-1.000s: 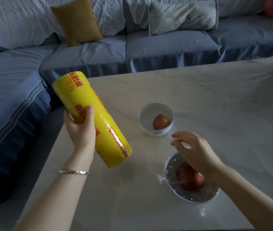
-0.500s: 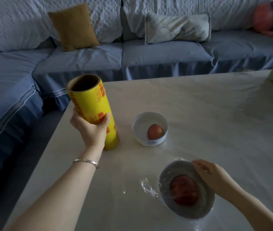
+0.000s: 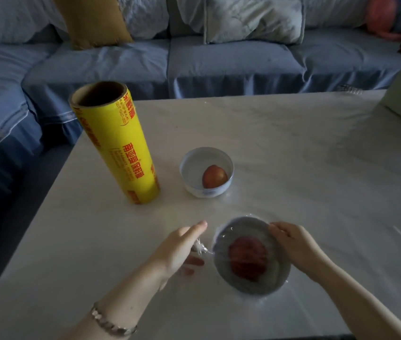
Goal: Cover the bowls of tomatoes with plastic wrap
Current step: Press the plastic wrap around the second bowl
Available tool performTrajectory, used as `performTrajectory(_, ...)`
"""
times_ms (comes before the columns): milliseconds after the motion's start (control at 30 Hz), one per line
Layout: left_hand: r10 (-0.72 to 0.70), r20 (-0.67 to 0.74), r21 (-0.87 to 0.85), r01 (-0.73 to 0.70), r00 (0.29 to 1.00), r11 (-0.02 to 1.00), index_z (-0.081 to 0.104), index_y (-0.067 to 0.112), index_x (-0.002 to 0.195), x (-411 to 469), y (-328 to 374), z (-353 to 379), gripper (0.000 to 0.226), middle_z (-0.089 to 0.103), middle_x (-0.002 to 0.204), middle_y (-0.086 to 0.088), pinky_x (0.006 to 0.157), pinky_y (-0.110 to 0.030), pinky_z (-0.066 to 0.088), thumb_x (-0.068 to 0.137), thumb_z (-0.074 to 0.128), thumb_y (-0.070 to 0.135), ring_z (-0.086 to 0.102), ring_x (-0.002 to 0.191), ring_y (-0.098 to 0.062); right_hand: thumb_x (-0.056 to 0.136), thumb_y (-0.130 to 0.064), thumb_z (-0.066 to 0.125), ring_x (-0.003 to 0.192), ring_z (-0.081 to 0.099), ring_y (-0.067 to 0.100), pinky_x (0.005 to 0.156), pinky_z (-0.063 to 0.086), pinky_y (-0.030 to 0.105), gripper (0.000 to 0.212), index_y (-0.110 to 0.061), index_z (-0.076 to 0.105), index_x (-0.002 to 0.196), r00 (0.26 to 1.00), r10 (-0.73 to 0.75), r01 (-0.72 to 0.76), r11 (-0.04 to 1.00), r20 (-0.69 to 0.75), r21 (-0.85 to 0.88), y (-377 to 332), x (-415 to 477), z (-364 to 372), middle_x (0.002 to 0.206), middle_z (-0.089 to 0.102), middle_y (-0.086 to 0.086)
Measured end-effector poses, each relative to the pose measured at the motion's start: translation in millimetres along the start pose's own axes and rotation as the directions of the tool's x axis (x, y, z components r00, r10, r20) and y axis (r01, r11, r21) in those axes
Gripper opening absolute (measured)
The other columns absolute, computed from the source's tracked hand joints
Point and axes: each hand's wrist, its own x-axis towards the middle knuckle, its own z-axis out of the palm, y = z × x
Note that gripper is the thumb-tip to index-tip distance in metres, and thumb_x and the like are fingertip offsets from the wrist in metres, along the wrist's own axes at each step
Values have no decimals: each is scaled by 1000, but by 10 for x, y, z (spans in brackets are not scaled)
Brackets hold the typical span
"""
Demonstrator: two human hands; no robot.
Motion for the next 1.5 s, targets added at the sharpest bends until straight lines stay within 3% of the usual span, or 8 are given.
performTrajectory(233, 257, -204, 212, -214, 945, 954, 65, 15, 81, 269, 64, -10, 20, 65, 76, -2, 68, -29, 47, 86, 63, 34, 57, 68, -14, 92, -20, 52, 64, 68, 25, 60, 59, 42, 17, -27, 63, 81, 990, 97, -60, 942, -98, 331, -77, -385, 292, 74, 70, 7)
performTrajectory(500, 393, -294, 197, -347, 871, 917, 60, 18, 62, 401, 95, -127, 28, 59, 46, 9, 52, -19, 45, 90, 59, 15, 54, 45, -3, 85, -20, 59, 68, 70, 21, 73, 58, 39, 22, -22, 55, 106, 976, 188, -206, 960, 112, 190, -56, -553, 354, 72, 72, 5)
performTrajectory(667, 384, -245, 3, -395, 890, 919, 54, 11, 68, 385, 161, -121, 27, 49, 47, 4, 35, -14, 37, 95, 50, 9, 40, 32, -1, 86, -37, 58, 113, 50, 14, 95, 39, 26, 43, -27, 47, 126, 993, -109, 114, 988, 51, -101, -346, -296, 231, 116, 54, -2)
performTrajectory(767, 438, -188, 1, -446, 879, 895, 52, 12, 68, 361, 223, -113, 29, 42, 38, 10, 32, -11, 24, 97, 47, 9, 32, 30, -2, 94, -29, 48, 128, 36, 13, 105, 25, 24, 35, -23, 50, 128, 910, -326, 346, 937, 255, -37, -691, 14, 284, 134, 48, -2)
performTrajectory(967, 485, -169, 64, -481, 858, 874, 53, 14, 70, 271, 212, -199, 27, 40, 38, 11, 32, -11, 20, 96, 48, 12, 28, 31, -3, 90, -56, 36, 79, 56, 14, 80, 44, 25, 47, -20, 62, 73, 790, -161, 233, 971, 592, -47, -874, 376, 489, 82, 61, -3)
performTrajectory(1100, 435, -113, 56, -432, 893, 900, 51, 11, 72, 203, 152, -280, 23, 37, 44, 6, 33, -11, 17, 91, 53, 23, 24, 31, -3, 91, -41, 49, 68, 52, 7, 74, 45, 27, 39, -12, 66, 72, 841, -300, 353, 935, 450, -37, -786, 427, 414, 72, 58, 3)
performTrajectory(1233, 385, 26, 217, -381, 923, 899, 60, 11, 66, 124, 148, -344, 36, 41, 40, 8, 34, -15, 22, 72, 58, 47, 29, 33, -5, 91, -31, 54, 46, 41, 2, 59, 40, 23, 43, -22, 41, 51, 858, -428, 412, 904, 284, 117, -758, 406, 394, 47, 45, -11)
performTrajectory(1500, 373, 18, 288, -362, 928, 887, 60, 15, 57, 32, 86, -482, 30, 51, 43, 9, 45, -11, 36, 86, 62, 24, 43, 42, 0, 86, -32, 60, 47, 25, 7, 47, 23, 18, 46, -19, 30, 54, 862, -471, 475, 880, 186, 29, -648, 446, 321, 48, 26, -8)
